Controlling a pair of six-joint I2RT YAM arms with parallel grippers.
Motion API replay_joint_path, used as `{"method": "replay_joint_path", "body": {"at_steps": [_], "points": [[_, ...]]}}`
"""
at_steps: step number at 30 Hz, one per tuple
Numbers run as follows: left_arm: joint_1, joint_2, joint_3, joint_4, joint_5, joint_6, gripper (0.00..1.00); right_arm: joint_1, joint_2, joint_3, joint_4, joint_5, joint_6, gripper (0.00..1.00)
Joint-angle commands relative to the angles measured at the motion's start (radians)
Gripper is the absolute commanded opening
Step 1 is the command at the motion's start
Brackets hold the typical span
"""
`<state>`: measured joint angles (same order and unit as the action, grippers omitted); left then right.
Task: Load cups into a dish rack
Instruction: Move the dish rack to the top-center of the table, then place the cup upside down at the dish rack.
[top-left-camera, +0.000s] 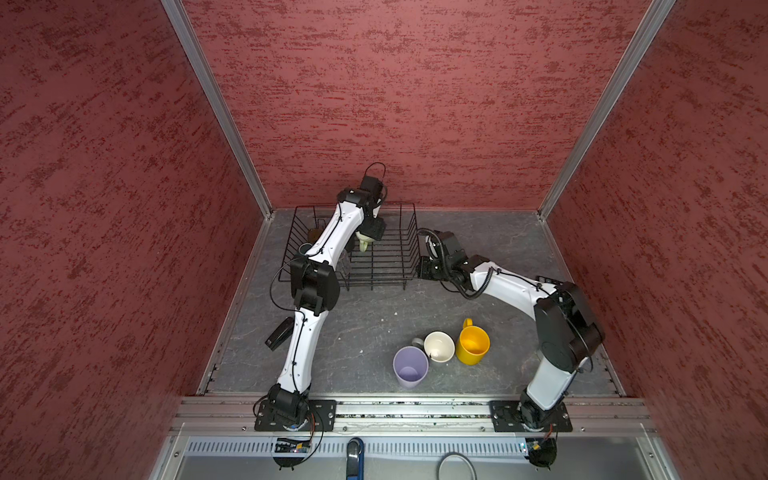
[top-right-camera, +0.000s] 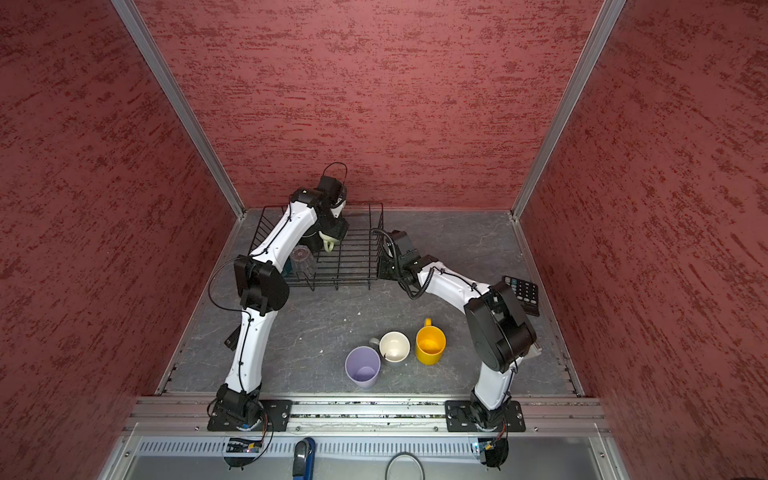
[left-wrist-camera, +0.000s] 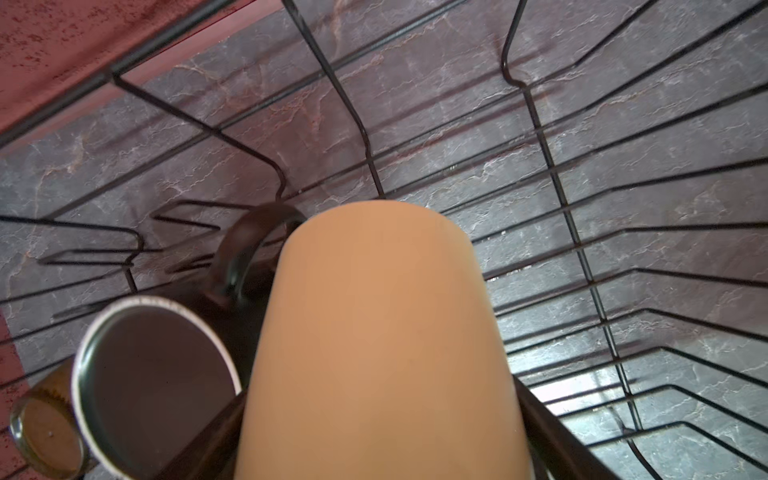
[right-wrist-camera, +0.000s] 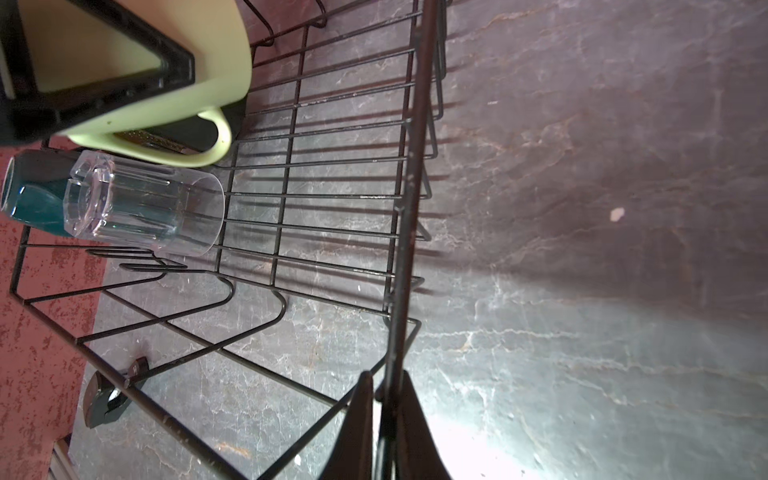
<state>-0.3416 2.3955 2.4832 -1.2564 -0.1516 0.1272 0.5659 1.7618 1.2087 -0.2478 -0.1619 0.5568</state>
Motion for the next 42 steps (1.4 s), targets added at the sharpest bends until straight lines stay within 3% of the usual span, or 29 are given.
{"method": "replay_joint_path", "body": {"at_steps": [1, 13, 30, 37, 42], "points": [[0.003, -0.031, 0.002, 0.023, -0.003, -0.014, 0.0, 0.038, -0.034, -0.025, -0.019, -0.042, -0.071, 0.11], [0.014, 0.006, 0.006, -0.032, 0.032, -0.012, 0.0, 0.048, -0.063, -0.056, -0.013, -0.047, -0.055, 0.2], [0.026, 0.056, 0.025, -0.058, 0.043, -0.017, 0.0, 0.048, -0.148, -0.085, -0.022, -0.028, -0.041, 0.57], [0.026, 0.106, 0.071, -0.081, 0.038, -0.014, 0.06, 0.048, -0.229, -0.105, -0.037, 0.008, -0.031, 0.65], [0.031, 0.117, 0.072, -0.088, 0.066, -0.023, 0.21, 0.045, -0.291, -0.124, -0.049, 0.023, -0.024, 0.69]]}}
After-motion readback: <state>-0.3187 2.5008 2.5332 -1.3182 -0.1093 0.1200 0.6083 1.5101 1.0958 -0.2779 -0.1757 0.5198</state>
